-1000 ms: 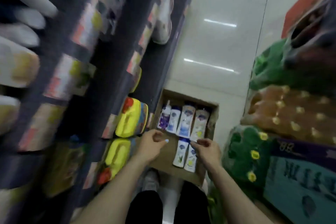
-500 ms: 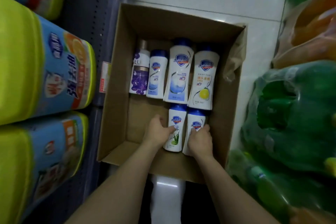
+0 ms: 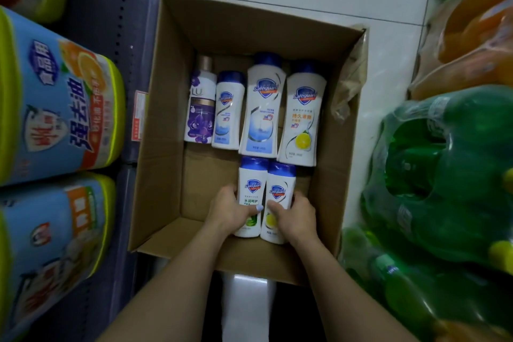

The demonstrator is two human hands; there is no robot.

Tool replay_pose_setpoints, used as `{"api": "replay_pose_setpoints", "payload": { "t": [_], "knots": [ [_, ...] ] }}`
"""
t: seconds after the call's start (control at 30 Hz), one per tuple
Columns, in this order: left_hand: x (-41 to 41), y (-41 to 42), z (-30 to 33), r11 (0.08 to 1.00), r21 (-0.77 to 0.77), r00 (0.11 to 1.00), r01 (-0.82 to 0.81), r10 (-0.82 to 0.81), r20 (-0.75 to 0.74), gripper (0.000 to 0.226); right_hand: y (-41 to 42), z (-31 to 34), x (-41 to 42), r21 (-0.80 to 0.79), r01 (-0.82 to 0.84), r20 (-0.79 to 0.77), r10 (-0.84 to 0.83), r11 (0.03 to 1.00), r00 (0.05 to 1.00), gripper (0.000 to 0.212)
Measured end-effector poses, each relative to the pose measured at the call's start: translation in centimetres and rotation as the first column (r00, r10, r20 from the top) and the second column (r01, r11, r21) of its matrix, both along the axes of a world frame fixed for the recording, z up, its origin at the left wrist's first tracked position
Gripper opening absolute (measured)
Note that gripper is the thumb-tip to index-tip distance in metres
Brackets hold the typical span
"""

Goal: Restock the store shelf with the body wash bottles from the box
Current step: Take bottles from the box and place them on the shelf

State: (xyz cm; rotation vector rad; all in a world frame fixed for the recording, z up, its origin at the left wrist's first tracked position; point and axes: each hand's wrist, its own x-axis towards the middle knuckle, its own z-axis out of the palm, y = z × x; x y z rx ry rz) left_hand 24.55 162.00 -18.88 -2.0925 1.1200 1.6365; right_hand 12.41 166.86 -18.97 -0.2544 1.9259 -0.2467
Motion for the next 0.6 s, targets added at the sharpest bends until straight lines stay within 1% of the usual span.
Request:
{"api": "replay_pose_setpoints", "payload": {
  "t": [0.1, 0.2, 0.27, 0.33, 0.4, 0.5, 0.6],
  "knots": [
    [0.8, -1.0, 3.3, 0.999, 0.002, 0.998, -0.051, 0.051, -0.041, 0.048, -0.4, 2.7, -0.2, -0.017, 0.052, 0.064, -0.05, 0.999, 0.997, 0.04],
    [1.5, -3.2, 8.8, 0.994, -0.013, 0.99, -0.107, 0.105, -0.089, 0.051, -1.6, 7.2, -0.5, -0.055, 0.073, 0.201, -0.061, 0.996, 0.978, 0.035],
    [1.9, -5.2, 13.5, 0.988, -0.075, 0.985, -0.133, 0.124, -0.119, 0.05, -3.6, 11.5, -1.0, -0.116, 0.054, 0.285, -0.019, 0.992, 0.958, 0.032],
    [2.1, -7.5, 18.8, 0.977, -0.157, 0.981, -0.145, 0.122, -0.148, 0.051, -6.5, 16.3, -1.7, -0.19, 0.015, 0.337, 0.051, 0.982, 0.94, 0.032],
    [1.9, -9.9, 24.7, 0.959, -0.237, 0.979, -0.155, 0.118, -0.165, 0.054, -10.1, 21.9, -2.7, -0.272, -0.034, 0.343, 0.13, 0.962, 0.93, 0.031],
    [1.5, -13.8, 33.5, 0.909, -0.361, 0.97, -0.207, 0.141, -0.2, 0.052, -15.9, 31.0, -4.4, -0.404, -0.076, 0.325, 0.221, 0.912, 0.92, 0.032],
    [1.2, -18.2, 43.0, 0.835, -0.51, 0.971, -0.207, 0.11, -0.214, 0.051, -21.5, 40.7, -6.2, -0.536, -0.092, 0.317, 0.301, 0.84, 0.899, 0.023]
  ]
}}
